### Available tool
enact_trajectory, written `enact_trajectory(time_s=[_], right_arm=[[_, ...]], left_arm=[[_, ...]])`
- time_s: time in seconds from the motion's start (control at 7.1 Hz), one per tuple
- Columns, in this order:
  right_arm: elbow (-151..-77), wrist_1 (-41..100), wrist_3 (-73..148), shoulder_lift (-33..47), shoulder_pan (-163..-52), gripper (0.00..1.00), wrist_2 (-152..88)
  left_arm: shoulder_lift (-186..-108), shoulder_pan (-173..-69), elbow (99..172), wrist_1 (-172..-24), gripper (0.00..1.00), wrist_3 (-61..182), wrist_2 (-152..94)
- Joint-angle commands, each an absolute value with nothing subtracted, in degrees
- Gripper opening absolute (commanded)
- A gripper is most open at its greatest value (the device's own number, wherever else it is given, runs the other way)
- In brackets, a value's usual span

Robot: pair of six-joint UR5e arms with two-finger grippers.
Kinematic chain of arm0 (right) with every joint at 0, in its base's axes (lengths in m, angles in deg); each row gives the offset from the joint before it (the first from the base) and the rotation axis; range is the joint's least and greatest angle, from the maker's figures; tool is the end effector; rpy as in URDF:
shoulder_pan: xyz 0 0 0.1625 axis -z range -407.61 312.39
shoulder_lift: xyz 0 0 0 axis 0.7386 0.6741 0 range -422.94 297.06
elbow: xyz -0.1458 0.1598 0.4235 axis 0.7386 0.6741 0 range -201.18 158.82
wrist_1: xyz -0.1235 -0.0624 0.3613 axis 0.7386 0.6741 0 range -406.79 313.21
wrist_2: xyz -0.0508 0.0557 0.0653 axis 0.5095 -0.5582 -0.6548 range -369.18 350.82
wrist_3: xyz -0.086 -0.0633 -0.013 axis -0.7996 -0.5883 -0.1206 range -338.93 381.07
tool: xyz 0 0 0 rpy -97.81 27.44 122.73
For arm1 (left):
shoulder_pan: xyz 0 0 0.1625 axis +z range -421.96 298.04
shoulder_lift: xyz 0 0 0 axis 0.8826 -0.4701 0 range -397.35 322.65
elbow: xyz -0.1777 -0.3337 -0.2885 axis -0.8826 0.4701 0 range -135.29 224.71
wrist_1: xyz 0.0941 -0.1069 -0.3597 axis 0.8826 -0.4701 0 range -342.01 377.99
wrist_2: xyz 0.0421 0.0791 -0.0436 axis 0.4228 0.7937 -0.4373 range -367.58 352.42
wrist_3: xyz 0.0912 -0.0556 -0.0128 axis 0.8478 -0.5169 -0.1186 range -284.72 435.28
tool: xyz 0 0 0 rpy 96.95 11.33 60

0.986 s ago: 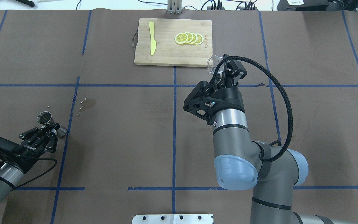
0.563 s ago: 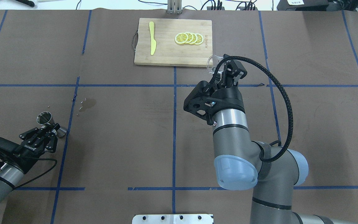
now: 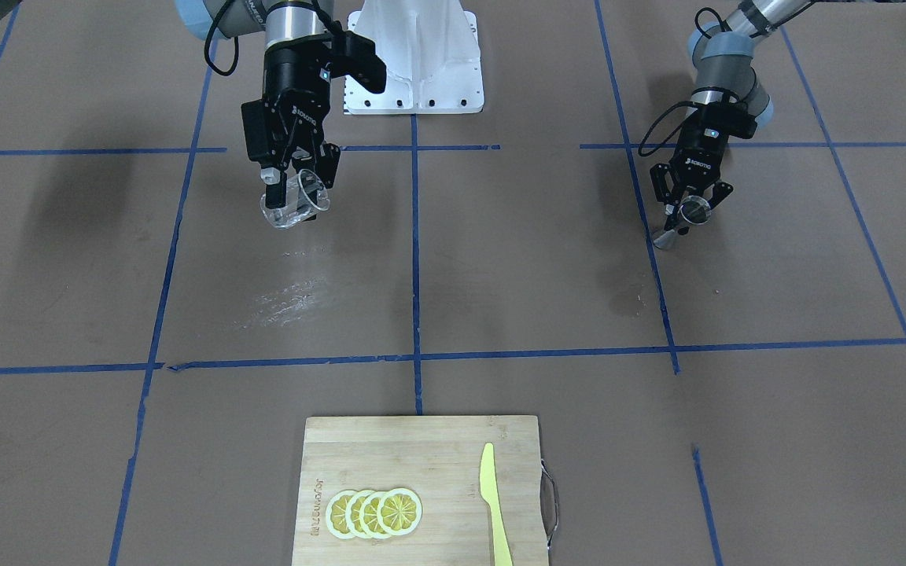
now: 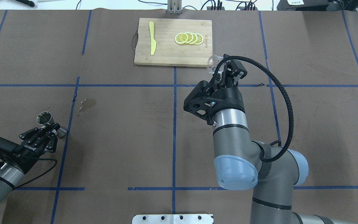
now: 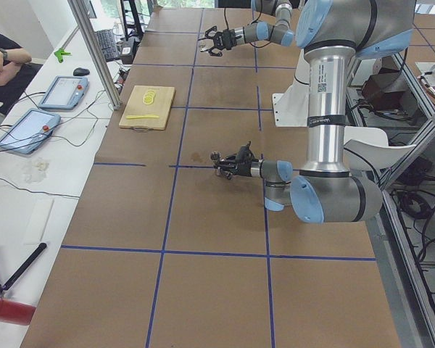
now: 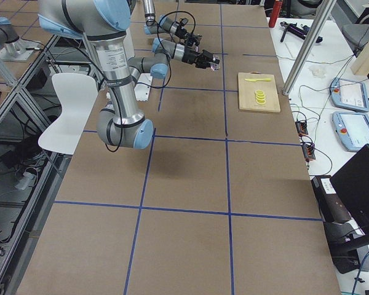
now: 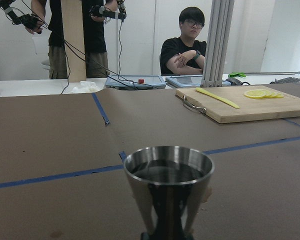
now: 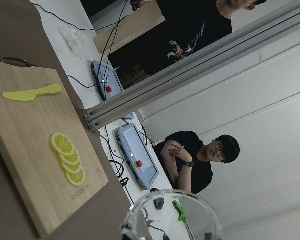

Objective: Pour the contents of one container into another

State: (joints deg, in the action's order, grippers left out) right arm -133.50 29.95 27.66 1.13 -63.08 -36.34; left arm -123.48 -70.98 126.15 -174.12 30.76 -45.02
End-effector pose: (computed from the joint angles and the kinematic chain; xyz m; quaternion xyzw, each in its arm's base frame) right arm -0.4599 -0.3648 0.2550 0.6228 0.0565 -0.1887 0.7571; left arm 0.3494 -0.2770 0.6159 0.5686 0.4184 -0.0977 0.7015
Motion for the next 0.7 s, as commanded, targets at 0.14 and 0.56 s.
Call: enact_trajectory(time_s=[0.14, 0.56], right_arm=[[-133.59, 29.94, 27.66, 1.13, -63.08, 0.00, -36.34], [-133.59, 29.94, 27.66, 1.13, -63.08, 0.00, -36.25]], left_arm=[[-123.48, -70.05, 125.83, -174.05, 0.05, 30.72, -44.23], [-123.48, -69.43, 125.92, -174.14, 0.15, 30.72, -43.70]])
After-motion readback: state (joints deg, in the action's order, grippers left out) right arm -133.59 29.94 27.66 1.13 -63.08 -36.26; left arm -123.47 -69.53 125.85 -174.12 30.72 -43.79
